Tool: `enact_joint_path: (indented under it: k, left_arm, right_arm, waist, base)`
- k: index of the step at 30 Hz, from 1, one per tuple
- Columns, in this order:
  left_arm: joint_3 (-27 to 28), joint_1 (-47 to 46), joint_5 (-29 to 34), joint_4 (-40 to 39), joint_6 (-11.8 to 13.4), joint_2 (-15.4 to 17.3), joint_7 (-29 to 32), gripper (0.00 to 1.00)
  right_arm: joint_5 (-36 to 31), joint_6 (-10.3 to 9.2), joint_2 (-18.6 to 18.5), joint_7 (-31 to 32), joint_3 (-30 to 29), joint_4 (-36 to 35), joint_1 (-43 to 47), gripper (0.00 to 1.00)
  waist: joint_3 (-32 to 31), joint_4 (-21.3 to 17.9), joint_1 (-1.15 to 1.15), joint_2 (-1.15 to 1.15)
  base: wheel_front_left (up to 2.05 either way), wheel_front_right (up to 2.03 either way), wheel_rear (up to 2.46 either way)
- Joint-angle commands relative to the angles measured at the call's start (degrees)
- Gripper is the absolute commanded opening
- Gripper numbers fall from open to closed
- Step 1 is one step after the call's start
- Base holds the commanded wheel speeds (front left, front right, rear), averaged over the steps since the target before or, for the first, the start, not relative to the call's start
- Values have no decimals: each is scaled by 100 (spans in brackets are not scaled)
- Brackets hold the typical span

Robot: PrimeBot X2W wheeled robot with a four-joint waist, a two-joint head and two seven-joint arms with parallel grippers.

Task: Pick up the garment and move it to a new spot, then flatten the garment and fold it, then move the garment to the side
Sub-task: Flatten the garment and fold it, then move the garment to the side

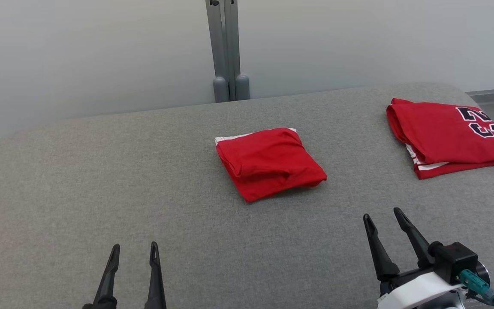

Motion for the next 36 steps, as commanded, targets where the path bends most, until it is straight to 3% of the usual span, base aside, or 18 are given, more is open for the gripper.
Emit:
enact_joint_path:
  k: [1,19,29,36]
  left_arm:
    - [-8,12,36,21,-3,10,-16,100]
    - [-166,-171,54,88,-30,10,-16,100]
    - [-385,-367,-9,102,-45,9,-15,100]
    - [-597,-789,-40,25,-64,10,-16,100]
  right_arm:
    - [-30,-6,-3,-14,-5,-5,71,100]
    - [98,-6,-44,-14,157,128,-31,100]
    - [355,-6,-249,-14,278,435,-678,100]
    - [1043,-5,-422,-14,207,1109,-1745,100]
  waist:
    - [-1,-5,0,0]
    - [93,191,0,0]
    - [453,530,0,0]
    - [1164,743,0,0]
  base:
    - [0,0,0]
    - [0,0,0]
    - [0,0,0]
    - [0,0,0]
